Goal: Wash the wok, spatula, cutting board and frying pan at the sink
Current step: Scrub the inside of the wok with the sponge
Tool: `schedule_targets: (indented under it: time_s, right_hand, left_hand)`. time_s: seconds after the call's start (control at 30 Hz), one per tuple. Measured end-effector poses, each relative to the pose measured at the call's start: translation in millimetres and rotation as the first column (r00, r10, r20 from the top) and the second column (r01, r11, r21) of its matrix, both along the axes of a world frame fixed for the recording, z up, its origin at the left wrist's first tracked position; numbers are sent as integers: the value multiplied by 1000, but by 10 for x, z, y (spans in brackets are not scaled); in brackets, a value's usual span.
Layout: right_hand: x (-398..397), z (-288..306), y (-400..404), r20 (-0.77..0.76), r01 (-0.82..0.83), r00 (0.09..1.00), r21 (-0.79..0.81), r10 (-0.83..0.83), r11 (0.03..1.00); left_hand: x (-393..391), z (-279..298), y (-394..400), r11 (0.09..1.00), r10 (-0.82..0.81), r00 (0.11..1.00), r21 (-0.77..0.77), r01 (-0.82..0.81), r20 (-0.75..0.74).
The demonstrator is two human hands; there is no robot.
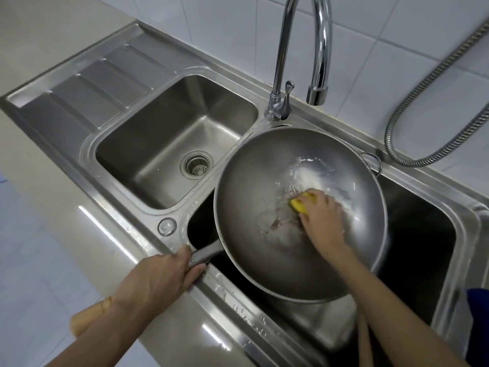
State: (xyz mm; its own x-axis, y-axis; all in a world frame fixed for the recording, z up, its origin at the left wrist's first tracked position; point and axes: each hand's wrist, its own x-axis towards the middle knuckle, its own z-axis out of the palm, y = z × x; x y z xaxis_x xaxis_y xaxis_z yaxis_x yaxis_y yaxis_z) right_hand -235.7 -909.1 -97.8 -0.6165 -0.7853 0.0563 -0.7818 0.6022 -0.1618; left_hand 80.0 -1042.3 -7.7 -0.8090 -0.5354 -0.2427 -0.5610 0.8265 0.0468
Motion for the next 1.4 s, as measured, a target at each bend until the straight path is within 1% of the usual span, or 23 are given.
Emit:
schedule_targets:
  time_s: [0.07, 0.13, 0.17, 0.2, 0.27, 0.33, 0.4, 0.5, 0.53, 0.57, 0.63, 0.7, 0.77, 0.8, 0.87, 0.93, 1.0, 1.07, 1.13, 1.2, 1.23, 1.3, 1.4]
  right_hand:
    - [-144, 62, 280, -69, -8, 997, 127, 17, 992]
    - [-146, 132, 520, -55, -64, 995, 265, 81, 962]
    - [-102, 145, 616, 10, -115, 993, 298, 117, 948]
    - [-22, 166, 687, 129, -171, 982, 300, 138, 938]
    - [235, 239, 731, 431, -256, 890, 206, 147, 944]
    - [574, 324, 646, 631, -278, 756, 68, 174, 958]
    - [882, 370, 454, 717, -223, 658, -108, 231, 969]
    - [1156, 378, 41, 822, -48, 498, -290, 275, 956]
    - [1185, 372, -106, 839, 10, 463, -328, 286, 945]
    - [1183, 350, -237, 841, 56, 459, -350, 287, 935]
    - [1114, 287, -428, 798, 75, 538, -365, 271, 928]
    - [977, 206, -471, 692, -4, 668, -363, 272, 932]
    - [793, 129, -336, 593, -107, 757, -302, 274, 947]
    - [684, 105, -210, 578, -141, 773, -245, 261, 959]
    - [459, 87, 134, 605, -217, 763, -93, 228, 972]
    - [227, 139, 508, 588, -365, 772, 99, 241, 926]
    - [-10, 276, 767, 545, -444, 802, 270, 244, 855]
    - [-236, 422, 853, 440, -424, 867, 403, 234, 811]
    - [-411, 489, 778, 183, -293, 956, 496, 231, 817]
    - [-533, 461, 568, -67, -169, 973, 436, 219, 884]
    - [-568, 426, 431, -117, -137, 974, 385, 195, 913]
    - [-578, 346, 120, -146, -111, 977, 263, 154, 958]
    - [-477, 275, -384, -103, -38, 994, 21, 40, 999]
  left_hand:
    - [19, -16, -24, 1000, 4, 1000, -7, -4, -21]
    - [26, -29, -34, 1000, -13, 999, -23, 12, -52]
    - [17, -20, -31, 1000, -13, 999, -17, 12, -46]
    - [2, 1, -21, 1000, -4, 999, -5, 4, -39]
    - [-8, 16, -14, 1000, 3, 999, 9, -3, -36]
    - [10, -1, -33, 1000, -11, 999, -26, 10, -37]
    - [45, -45, -53, 998, -22, 999, -64, 19, -48]
    - [46, -53, -48, 999, -21, 999, -51, 19, -47]
    - [24, -32, -46, 999, -19, 999, -50, 17, -37]
    - [3, -6, -37, 999, -16, 999, -50, 14, -31]
    - [-46, 76, -4, 999, 12, 1000, -43, -12, -1]
    - [-69, 107, 14, 999, 11, 1000, -38, -11, 0]
    - [-43, 98, 2, 999, 21, 999, -35, -22, -36]
    - [-30, 71, -13, 999, 20, 998, -47, -22, -55]
    - [18, 17, -42, 998, 3, 999, -59, -5, -41]
    - [32, 11, -54, 998, -13, 999, -59, 11, -30]
    - [49, -18, -59, 999, -27, 999, -47, 25, -37]
    - [33, -10, -52, 999, -21, 996, -50, 17, -82]
    - [10, 26, -33, 1000, 2, 997, -7, -2, -71]
    - [-35, 79, -11, 999, 21, 1000, 40, -22, 5]
    - [-46, 86, -16, 999, 19, 1000, 44, -20, 16]
    - [-52, 106, -22, 997, 32, 999, 72, -32, 9]
    - [-40, 65, -38, 991, 69, 997, 117, -64, -36]
